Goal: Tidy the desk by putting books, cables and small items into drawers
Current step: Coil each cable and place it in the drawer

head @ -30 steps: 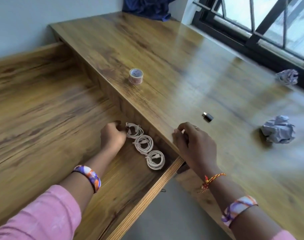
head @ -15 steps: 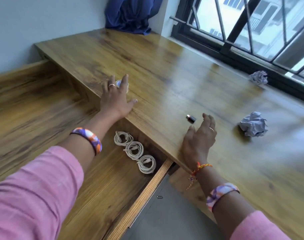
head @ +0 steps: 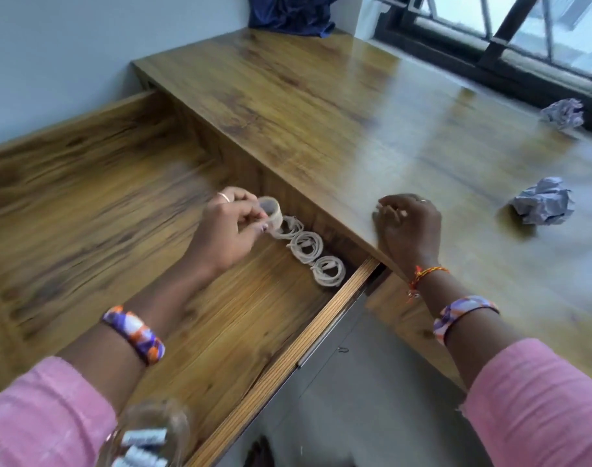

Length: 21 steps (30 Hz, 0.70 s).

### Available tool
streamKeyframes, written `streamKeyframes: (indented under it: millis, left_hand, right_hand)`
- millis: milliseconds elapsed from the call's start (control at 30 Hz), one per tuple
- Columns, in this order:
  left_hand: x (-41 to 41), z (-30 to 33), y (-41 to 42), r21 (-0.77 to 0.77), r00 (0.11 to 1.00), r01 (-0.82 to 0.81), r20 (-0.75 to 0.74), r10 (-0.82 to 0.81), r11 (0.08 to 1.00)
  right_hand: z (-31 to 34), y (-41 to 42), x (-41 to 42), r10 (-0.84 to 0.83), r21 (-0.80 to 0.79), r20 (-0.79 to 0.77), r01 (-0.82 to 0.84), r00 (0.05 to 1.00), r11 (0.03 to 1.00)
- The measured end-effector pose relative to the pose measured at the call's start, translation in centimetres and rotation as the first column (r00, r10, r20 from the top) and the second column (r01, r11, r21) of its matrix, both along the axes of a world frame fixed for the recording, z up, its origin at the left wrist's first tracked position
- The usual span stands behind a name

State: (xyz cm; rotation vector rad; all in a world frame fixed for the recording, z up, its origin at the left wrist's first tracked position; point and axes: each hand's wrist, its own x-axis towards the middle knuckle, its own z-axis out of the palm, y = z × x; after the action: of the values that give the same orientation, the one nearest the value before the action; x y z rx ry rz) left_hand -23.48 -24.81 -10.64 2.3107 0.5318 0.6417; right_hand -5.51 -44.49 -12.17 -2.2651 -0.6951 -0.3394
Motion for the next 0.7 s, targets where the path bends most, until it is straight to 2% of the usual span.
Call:
streamKeyframes:
  millis: [67,167,267,300,367,433,500,567,633,700]
  left_hand:
    - [-3.7,-0.7,-0.5,-0.148,0.982,0.061,-0.167,-0.086,0.987]
    - [-7.6,-1.7,-1.0,-0.261,0.857,0.151,-0.446,-0.257,0.954]
    - [-10.2,-2.4,-1.9,-0.287,0.692,0.237,-0.621,-0.368,0.928]
    - [-10.9,-2.6,-2.2,-0.266,0.654,0.257,-0.660,-0.370,0.929]
    - [-11.9,-2.8,-2.8,-0.226,0.621,0.275,-0.700,-0.352,0.934]
    - [-12.6,-3.2,-3.3,-0.237,0.600,0.256,-0.721,-0.346,0.937]
    - [-13.2,-3.6,-3.8,-0.259,0.572,0.217,-0.748,-0.337,0.941]
    - [-13.8,-3.9,-4.1,-0.260,0.566,0.179,-0.761,-0.316,0.949]
    - [-14.2,-4.2,-4.3,-0.278,0.574,0.149,-0.757,-0.312,0.949]
    - [-14.6,-4.2,-4.4,-0.291,0.571,0.147,-0.756,-0.321,0.945]
  right_hand:
    - [0.4,0.1,-1.0,0.063,0.056,-0.026,-0.062,0.998,0.997]
    - [0.8,1.4,-3.9,0.160,0.126,-0.128,-0.144,0.979,0.982]
    - [0.7,3.9,-8.5,0.350,-0.030,-0.196,-0.362,0.916,0.932]
    - [0.6,4.7,-10.0,0.420,-0.135,-0.253,-0.462,0.871,0.877]
    - [0.3,6.1,-12.7,0.517,-0.331,-0.436,-0.665,0.737,0.670]
    - [-0.4,7.1,-14.7,0.509,-0.423,-0.613,-0.796,0.604,0.434]
    - [-1.0,7.8,-16.3,0.452,-0.479,-0.706,-0.838,0.546,0.264]
    - [-1.6,8.1,-17.3,0.372,-0.500,-0.768,-0.851,0.521,0.160]
    - [-2.1,8.3,-18.0,0.311,-0.490,-0.806,-0.863,0.503,0.124]
    - [-2.4,8.3,-18.5,0.326,-0.502,-0.799,-0.859,0.505,0.100]
